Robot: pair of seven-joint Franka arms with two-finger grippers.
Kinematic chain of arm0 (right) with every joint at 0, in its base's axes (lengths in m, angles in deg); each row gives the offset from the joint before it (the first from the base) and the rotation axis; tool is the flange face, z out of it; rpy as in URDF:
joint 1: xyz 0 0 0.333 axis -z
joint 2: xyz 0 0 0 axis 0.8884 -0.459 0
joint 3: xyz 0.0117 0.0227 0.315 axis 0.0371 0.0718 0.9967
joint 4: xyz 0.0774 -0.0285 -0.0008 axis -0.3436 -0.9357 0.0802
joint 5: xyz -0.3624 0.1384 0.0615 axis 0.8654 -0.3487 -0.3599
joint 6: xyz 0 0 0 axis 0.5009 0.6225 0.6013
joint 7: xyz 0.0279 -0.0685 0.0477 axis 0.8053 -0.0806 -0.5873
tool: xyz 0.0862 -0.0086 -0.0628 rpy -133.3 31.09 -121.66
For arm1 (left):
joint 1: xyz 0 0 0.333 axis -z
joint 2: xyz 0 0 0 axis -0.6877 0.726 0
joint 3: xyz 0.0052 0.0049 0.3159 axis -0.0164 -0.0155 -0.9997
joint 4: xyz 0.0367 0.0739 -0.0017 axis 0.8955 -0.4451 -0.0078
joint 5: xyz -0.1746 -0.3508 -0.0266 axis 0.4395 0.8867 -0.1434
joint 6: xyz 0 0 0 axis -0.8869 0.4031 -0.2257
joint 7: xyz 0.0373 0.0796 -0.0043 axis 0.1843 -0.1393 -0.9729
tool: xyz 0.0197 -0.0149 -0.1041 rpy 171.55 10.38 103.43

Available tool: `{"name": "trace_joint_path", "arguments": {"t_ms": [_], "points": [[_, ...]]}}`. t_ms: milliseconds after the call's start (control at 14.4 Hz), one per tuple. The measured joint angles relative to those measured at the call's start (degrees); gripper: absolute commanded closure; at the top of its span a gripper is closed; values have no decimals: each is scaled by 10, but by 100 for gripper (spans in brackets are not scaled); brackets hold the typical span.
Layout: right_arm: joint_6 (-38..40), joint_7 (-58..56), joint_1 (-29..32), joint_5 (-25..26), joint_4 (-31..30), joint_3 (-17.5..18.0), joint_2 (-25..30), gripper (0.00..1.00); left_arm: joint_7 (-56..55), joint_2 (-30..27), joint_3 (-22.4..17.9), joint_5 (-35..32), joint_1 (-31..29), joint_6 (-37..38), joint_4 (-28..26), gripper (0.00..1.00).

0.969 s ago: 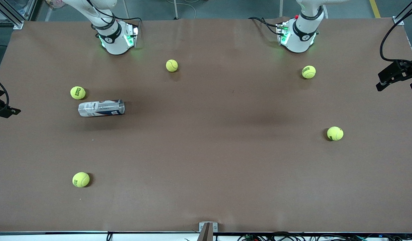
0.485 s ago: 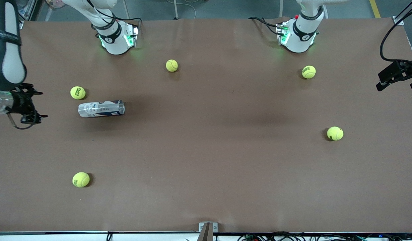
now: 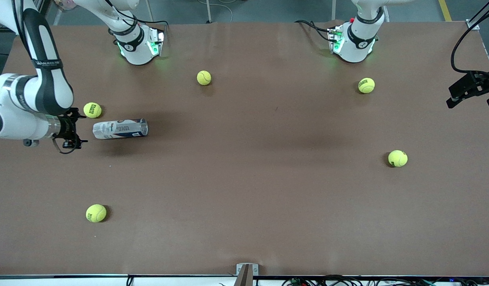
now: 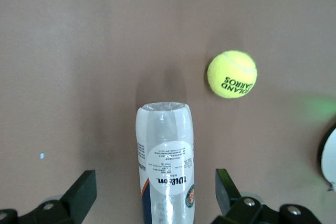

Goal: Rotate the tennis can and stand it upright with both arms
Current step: 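Reach the right gripper down to the lying Wilson can, then close the right gripper around the can's body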

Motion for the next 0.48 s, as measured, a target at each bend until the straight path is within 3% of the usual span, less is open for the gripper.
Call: {"name": "trace_joint_path", "arguments": {"t_ms": [485], "points": [[-113,23,-21,-1,-86,1,2,0,0,0,0,0,0,0,0,0]]}}
